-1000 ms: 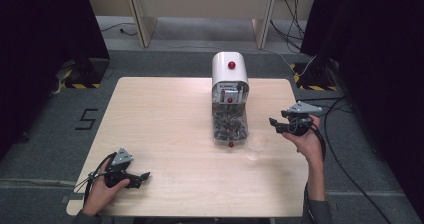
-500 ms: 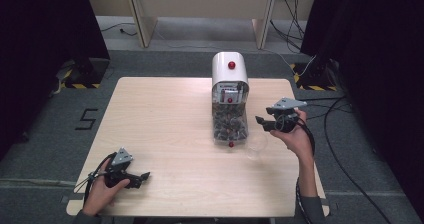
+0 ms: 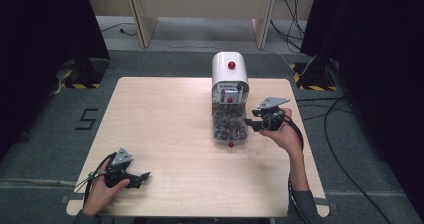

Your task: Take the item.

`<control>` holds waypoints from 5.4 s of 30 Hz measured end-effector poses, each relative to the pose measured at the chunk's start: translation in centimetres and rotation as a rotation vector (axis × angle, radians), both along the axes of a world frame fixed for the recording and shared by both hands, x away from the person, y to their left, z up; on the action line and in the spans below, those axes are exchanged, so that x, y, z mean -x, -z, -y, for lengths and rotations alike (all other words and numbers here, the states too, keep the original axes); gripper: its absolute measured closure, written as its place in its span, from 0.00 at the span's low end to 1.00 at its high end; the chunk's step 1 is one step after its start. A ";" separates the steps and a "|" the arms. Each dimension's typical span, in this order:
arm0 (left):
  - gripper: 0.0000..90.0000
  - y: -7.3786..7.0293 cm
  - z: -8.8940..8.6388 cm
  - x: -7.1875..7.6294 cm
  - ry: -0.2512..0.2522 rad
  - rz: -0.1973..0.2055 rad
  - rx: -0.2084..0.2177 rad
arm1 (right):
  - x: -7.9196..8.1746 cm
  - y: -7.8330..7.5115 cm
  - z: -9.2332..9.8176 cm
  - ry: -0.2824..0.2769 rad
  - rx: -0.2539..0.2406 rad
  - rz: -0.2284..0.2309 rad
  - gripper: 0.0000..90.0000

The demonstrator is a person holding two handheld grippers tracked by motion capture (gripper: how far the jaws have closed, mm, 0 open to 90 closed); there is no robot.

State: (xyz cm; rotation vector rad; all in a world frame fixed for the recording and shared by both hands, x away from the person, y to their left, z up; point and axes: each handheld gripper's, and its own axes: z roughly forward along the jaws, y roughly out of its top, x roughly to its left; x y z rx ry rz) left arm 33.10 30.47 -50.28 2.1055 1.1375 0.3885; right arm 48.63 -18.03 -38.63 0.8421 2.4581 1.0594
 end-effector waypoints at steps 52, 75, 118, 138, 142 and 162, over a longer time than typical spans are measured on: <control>0.00 0.0 0.0 0.0 0.000 0.000 0.000 | -1.6 2.3 -3.0 -0.120 0.110 -0.076 1.00; 0.00 0.0 0.0 0.0 0.000 0.000 0.000 | 0.2 -1.1 -2.3 -0.123 0.008 0.078 1.00; 0.00 0.0 0.0 0.0 0.000 0.000 0.000 | 3.7 -4.3 -1.0 -0.131 -0.033 0.203 1.00; 0.00 0.0 0.0 0.0 0.000 0.000 0.000 | 6.0 -4.4 0.8 -0.108 0.001 0.206 1.00; 0.00 0.0 0.0 0.0 0.000 0.000 0.000 | 6.6 -4.4 1.4 -0.102 0.008 0.203 1.00; 0.00 0.0 0.0 0.0 0.000 0.000 0.000 | 9.1 -3.5 2.8 -0.110 0.031 0.166 1.00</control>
